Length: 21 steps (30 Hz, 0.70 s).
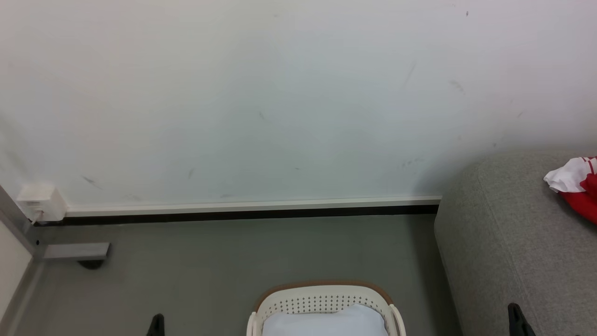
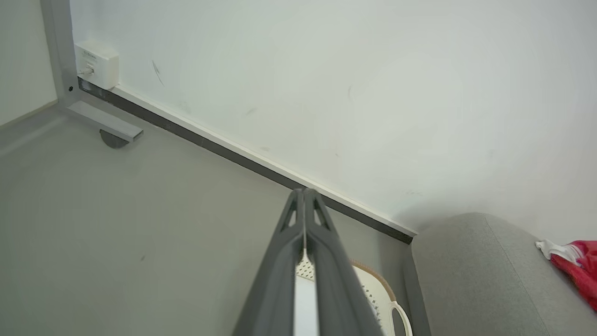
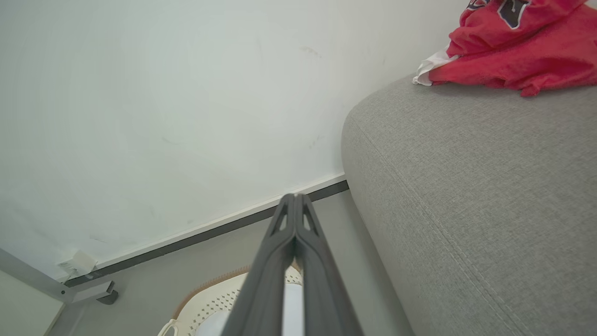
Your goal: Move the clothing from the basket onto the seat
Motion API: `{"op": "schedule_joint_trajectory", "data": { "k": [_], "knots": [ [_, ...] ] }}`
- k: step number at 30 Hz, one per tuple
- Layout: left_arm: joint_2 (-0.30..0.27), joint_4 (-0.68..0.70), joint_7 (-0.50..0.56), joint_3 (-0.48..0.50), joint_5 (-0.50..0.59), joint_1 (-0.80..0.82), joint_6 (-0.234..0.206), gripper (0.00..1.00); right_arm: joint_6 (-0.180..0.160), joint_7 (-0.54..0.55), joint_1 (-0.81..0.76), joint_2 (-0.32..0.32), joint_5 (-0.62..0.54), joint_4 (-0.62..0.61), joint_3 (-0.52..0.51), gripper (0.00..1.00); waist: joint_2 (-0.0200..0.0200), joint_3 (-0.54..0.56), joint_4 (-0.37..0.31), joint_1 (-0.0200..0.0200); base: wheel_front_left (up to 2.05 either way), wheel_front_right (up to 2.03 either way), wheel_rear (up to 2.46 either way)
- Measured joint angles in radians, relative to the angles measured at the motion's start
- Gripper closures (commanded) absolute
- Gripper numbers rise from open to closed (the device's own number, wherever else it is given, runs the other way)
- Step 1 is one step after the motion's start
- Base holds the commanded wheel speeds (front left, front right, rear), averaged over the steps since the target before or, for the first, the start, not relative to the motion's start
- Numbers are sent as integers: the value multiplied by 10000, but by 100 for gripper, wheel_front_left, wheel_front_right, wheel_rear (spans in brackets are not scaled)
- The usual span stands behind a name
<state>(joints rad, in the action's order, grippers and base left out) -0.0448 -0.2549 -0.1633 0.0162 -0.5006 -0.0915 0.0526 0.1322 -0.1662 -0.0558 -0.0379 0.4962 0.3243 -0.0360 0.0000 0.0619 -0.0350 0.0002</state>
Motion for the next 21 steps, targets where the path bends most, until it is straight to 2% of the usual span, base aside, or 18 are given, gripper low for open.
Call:
{"op": "schedule_joint_trajectory", "data": {
  "k": [21],
  "knots": [
    [-2, 23, 759, 261, -3158, 536, 207, 100, -2, 792, 483, -8, 3160, -209, -215, 100, 0, -128, 70, 0, 0, 0, 0]
  ]
}}
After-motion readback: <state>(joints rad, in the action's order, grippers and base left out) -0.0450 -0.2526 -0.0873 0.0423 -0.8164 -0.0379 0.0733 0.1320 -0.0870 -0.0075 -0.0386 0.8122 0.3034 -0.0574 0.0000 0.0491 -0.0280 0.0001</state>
